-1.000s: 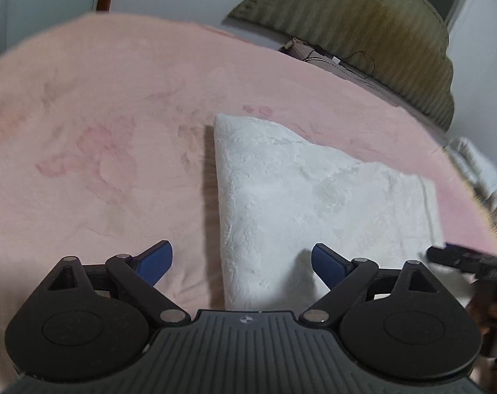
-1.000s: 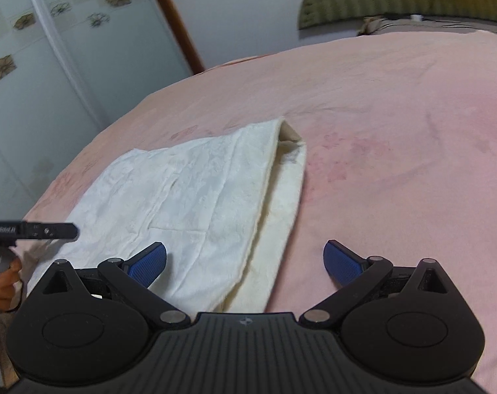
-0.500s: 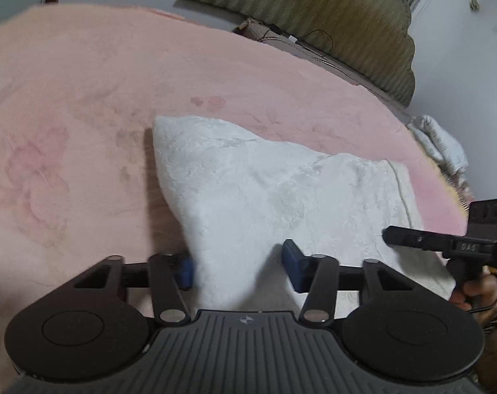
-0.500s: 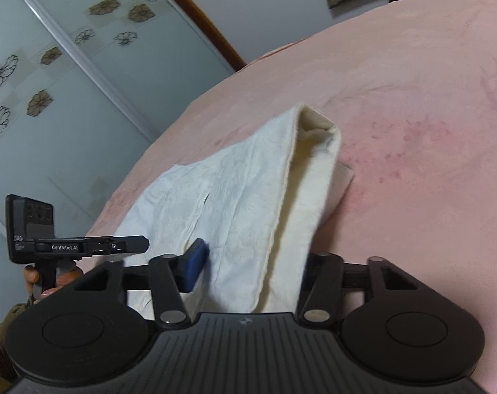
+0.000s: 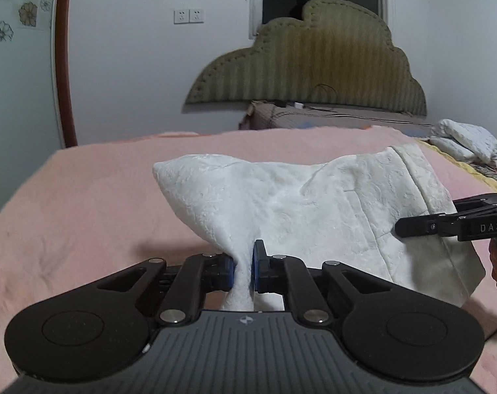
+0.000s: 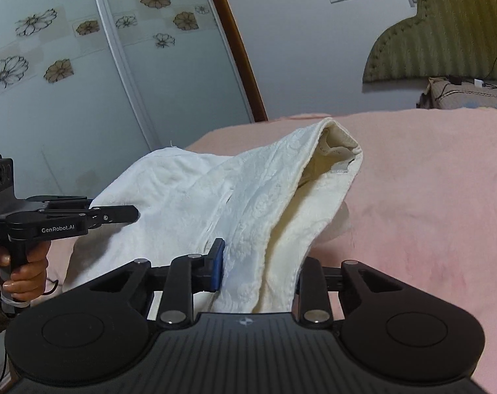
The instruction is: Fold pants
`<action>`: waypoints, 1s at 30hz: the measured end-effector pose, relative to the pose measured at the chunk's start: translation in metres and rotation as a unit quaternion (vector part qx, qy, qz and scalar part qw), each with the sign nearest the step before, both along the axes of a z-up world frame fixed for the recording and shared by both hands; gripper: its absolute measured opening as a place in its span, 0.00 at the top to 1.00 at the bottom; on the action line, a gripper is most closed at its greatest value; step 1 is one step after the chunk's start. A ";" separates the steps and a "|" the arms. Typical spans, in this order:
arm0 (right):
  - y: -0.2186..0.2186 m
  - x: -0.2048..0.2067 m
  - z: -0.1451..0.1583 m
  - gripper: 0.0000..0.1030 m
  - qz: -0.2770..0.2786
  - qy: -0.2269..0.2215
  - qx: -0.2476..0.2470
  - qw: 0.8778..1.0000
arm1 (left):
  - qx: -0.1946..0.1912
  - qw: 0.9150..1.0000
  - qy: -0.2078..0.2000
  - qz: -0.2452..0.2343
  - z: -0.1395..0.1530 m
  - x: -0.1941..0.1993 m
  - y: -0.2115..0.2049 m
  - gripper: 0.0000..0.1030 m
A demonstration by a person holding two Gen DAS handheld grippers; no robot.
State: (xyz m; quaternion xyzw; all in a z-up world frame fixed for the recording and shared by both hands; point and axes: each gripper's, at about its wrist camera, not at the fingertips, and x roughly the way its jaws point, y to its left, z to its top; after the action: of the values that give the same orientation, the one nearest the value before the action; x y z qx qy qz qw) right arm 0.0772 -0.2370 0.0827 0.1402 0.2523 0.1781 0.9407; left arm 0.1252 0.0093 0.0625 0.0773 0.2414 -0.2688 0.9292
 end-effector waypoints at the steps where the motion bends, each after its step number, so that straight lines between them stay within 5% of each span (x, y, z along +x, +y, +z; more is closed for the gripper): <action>1: 0.000 0.012 -0.002 0.73 -0.005 0.000 0.003 1.000 | 0.007 1.000 -0.005 0.007 0.001 0.010 -0.002 0.85; 4: -0.003 0.048 -0.022 0.73 -0.019 0.024 0.009 0.999 | 0.041 0.998 -0.009 0.035 -0.005 0.046 -0.011 0.78; 7: -0.004 0.076 -0.049 0.57 -0.058 0.093 -0.013 0.994 | 0.108 0.991 0.017 0.082 -0.026 0.078 -0.021 0.69; 9: -0.010 0.070 -0.053 0.51 -0.068 0.093 0.001 0.993 | 0.151 0.982 0.014 0.112 -0.039 0.082 -0.023 0.66; 14: -0.011 0.012 -0.025 0.49 -0.162 0.026 -0.065 0.984 | 0.123 0.983 -0.019 0.135 -0.031 0.044 0.009 0.57; 17: 0.007 -0.015 -0.013 0.49 -0.107 -0.013 -0.064 0.992 | 0.118 0.984 -0.017 0.133 -0.030 0.026 0.019 0.47; 20: 0.034 -0.013 -0.023 0.51 -0.038 0.016 -0.093 0.995 | 0.163 0.976 -0.028 0.144 -0.045 0.024 0.010 0.40; 22: 0.047 -0.008 -0.035 0.52 -0.072 0.033 -0.158 0.984 | 0.174 0.970 -0.038 0.164 -0.046 0.020 0.008 0.40; 27: 0.046 -0.041 -0.019 0.49 -0.111 0.009 -0.094 0.989 | 0.121 0.972 -0.028 0.198 -0.022 -0.014 0.029 0.35; 30: 0.065 -0.048 -0.025 0.40 -0.100 0.001 -0.141 0.985 | 0.112 0.973 -0.007 0.203 -0.020 -0.033 0.028 0.25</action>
State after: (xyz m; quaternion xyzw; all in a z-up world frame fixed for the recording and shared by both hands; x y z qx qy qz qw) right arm 0.0289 -0.1718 0.0580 0.0304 0.2609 0.0458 0.9638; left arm 0.0919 0.0372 0.0427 0.1323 0.2737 -0.0454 0.9516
